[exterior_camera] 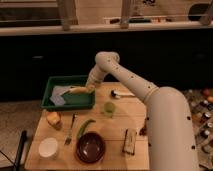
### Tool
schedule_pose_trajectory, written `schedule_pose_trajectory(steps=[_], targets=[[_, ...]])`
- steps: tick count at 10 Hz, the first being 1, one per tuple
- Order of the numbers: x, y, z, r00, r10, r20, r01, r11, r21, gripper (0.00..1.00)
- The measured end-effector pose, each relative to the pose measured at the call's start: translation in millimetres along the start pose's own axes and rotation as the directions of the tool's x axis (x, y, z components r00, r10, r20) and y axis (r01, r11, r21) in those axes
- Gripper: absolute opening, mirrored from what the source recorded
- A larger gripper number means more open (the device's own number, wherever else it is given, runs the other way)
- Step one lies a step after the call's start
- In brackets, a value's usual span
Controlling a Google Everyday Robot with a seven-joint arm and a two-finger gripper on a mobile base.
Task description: Place banana in tray
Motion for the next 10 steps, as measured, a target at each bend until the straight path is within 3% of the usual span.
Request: schedule_pose_trajectory(steps=[7, 10], targets=[[-13.4, -11.7, 19.6, 1.0, -0.003, 0.003, 0.003, 1.0, -0.014, 0.01], [-16.5, -17.1, 23.8, 1.0, 0.001, 0.015, -0.001, 1.0, -0.017, 0.27]])
